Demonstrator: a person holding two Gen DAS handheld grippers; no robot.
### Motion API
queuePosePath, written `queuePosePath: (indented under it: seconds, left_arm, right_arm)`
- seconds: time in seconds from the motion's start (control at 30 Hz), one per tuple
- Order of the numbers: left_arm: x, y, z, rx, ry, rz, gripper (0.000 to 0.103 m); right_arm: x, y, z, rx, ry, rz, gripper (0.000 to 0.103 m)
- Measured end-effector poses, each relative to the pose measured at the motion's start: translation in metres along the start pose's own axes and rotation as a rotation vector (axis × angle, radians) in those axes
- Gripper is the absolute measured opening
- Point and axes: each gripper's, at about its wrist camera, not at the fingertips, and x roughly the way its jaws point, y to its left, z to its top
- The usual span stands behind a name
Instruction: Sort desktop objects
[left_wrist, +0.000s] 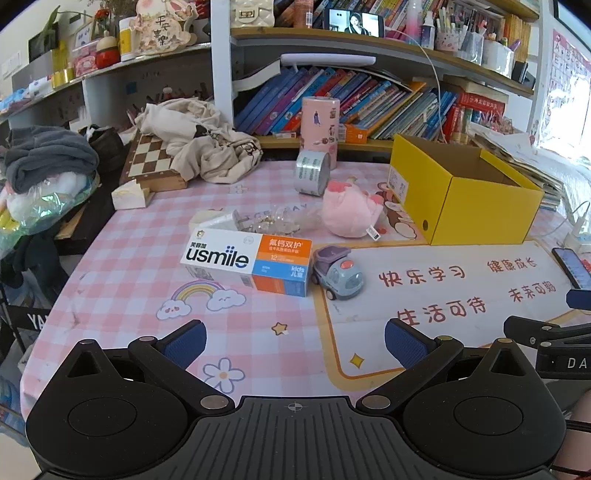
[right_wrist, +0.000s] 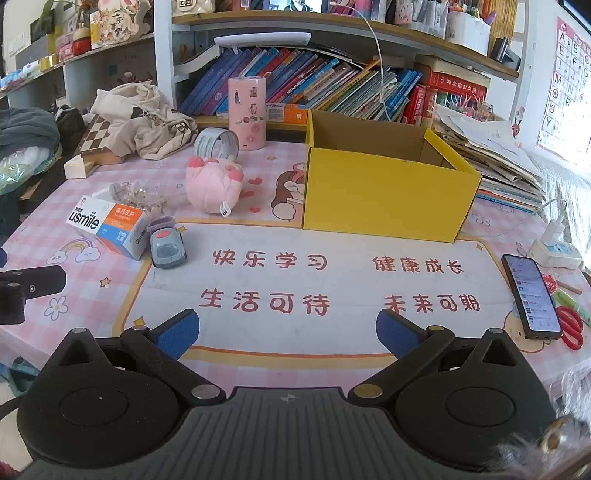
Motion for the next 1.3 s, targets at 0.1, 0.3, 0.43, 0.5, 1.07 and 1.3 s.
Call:
queuePosePath:
  seconds: [0.1,0.3,0.43,0.5,1.07,1.3]
  left_arm:
    - [0.003,-0.002,0.000,-0.007,0.017,-0.005,0.103]
    - [0.005,0.001,0.001,-0.033,0.039,-0.029,0.103]
    - [0.006,0.001,-0.002,-0.020,0.034,-0.015,0.103]
    - [0.007,0.001,-0.001,-0.019,0.037,-0.014,0.103]
    - [0.011,0.003,-0.001,-0.017,0.048,-0.021,0.103]
    - [0.011,0.003,0.001,-0.018,0.051,-0.022,0.103]
  right_arm:
    - [0.000,0.000,0.000,-0.001,-0.001,-0.001,0.103]
    - [0.002,0.001,0.001,-0.003,0.000,-0.001,0.103]
    - [0.003,0.000,0.001,0.000,0.002,-0.004,0.103]
    - [0.005,0.000,0.001,0.001,0.004,-0.005,0.103]
    - [0.007,-0.001,0.002,0.003,0.011,-0.011,0.103]
    - [0.008,-0.001,0.002,0.006,0.015,-0.017,0.103]
